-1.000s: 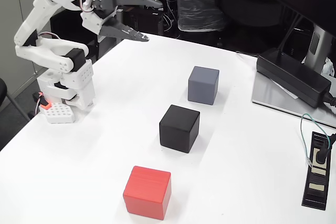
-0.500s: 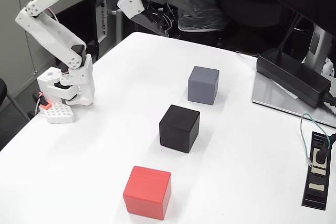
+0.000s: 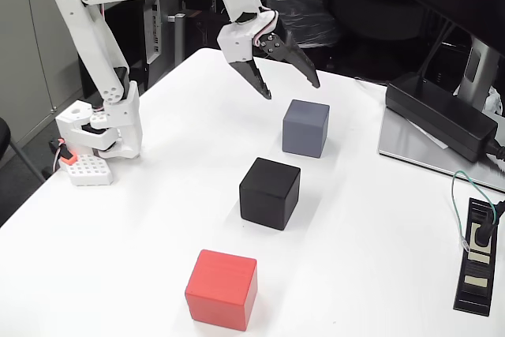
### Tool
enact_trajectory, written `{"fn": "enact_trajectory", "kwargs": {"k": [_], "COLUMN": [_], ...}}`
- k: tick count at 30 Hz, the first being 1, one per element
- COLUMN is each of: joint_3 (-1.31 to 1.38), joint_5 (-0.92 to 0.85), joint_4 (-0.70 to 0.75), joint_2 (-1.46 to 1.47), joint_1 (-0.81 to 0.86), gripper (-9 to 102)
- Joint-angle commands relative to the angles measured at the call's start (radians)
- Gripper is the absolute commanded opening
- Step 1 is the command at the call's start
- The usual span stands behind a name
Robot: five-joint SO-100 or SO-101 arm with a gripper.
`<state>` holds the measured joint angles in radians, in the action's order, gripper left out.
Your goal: Stack the three blocks in an ordered color.
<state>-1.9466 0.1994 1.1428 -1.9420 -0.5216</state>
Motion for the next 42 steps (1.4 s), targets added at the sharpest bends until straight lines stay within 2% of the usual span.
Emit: {"fn": "enact_trajectory", "kwargs": {"k": [1,7,17,23,31,42], "joint_3": [0.040,0.038,0.052,0.040,0.026,0.031], "joint_5": [0.011,0.012,0.012,0.014,0.014,0.054], "joint_4": [-0.052,-0.106,-0.114,-0.250,-0.287,-0.288], "joint_2": [0.037,0.120,0.276,0.339,0.390,0.417], "joint_1": [-0.002,-0.005,-0.101,-0.123,-0.123,-0.121], "gripper": [33,43,43,43,43,32]}}
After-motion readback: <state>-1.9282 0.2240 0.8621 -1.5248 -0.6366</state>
